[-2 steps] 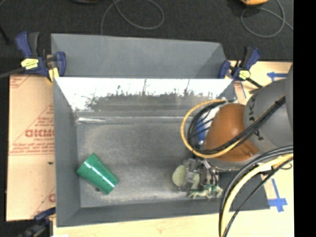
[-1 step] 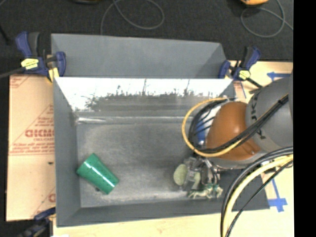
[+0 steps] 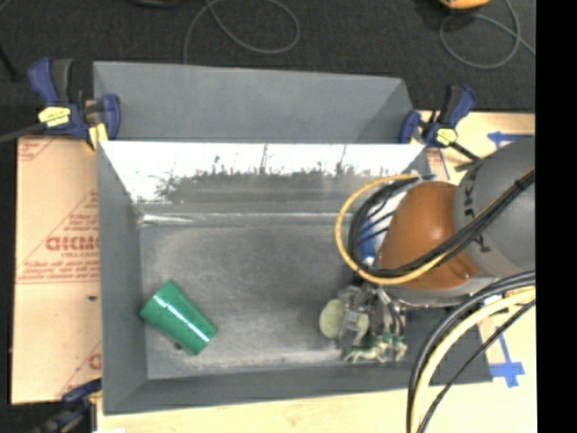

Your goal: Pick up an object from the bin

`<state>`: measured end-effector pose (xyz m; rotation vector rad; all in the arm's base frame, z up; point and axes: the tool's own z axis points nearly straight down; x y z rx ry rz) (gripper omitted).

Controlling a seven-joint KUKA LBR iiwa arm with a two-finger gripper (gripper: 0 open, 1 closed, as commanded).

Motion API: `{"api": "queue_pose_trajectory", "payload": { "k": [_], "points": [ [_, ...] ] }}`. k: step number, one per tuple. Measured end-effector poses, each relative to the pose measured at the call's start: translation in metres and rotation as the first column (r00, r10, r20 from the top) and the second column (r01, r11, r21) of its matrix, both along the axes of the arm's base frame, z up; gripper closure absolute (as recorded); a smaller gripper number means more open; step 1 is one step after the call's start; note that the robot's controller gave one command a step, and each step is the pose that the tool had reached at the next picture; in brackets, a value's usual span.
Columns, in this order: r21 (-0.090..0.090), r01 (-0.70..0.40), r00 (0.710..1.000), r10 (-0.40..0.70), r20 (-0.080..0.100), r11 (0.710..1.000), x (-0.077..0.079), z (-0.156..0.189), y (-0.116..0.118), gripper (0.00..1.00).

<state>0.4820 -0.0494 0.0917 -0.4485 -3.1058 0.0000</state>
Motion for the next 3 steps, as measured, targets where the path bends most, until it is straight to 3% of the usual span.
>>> {"api": "queue_pose_trajectory", "payload": {
  "k": [3],
  "points": [
    [-0.001,-0.002,1.0,0.002,0.009,1.0,0.002,0.049,0.0,1.0]
  ]
}}
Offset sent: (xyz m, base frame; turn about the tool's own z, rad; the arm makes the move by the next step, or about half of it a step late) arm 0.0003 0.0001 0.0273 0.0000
